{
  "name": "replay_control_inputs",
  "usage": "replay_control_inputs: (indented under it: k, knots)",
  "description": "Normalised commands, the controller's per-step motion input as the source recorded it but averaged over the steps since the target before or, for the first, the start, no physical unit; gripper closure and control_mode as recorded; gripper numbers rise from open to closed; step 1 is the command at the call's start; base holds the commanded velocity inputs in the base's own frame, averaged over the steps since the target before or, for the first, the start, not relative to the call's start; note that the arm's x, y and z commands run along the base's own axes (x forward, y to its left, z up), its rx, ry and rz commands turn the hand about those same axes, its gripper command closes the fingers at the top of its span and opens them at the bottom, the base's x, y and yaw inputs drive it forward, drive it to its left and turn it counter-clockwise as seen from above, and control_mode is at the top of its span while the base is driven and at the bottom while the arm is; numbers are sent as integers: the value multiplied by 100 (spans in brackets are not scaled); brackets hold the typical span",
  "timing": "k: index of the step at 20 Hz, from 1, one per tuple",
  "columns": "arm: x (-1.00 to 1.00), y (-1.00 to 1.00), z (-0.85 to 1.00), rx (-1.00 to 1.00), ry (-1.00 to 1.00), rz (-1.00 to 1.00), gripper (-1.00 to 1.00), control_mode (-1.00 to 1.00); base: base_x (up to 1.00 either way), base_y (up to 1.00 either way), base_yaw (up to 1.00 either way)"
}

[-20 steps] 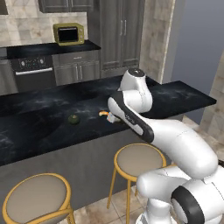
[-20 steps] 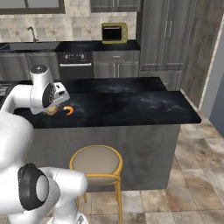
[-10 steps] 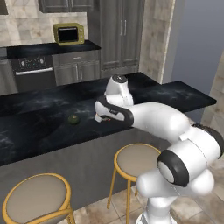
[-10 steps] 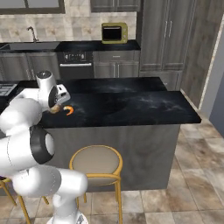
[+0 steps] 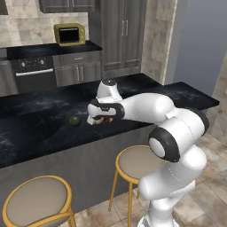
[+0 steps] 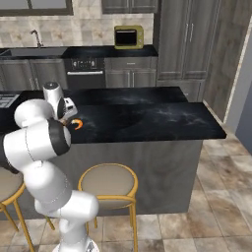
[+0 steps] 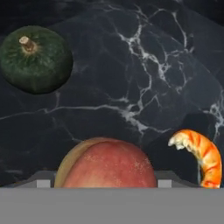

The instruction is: Open the fridge, remove the peach, squash, and shrimp, and place them on any counter.

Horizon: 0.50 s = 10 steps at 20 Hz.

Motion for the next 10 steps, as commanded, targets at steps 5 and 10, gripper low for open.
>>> replay_control_inputs:
  k: [5,10]
  knots:
    - [27,20,-33,0,0,0,100,-100,0,0,0]
    - [35,17,-32,0,0,0,-100,-100,0,0,0]
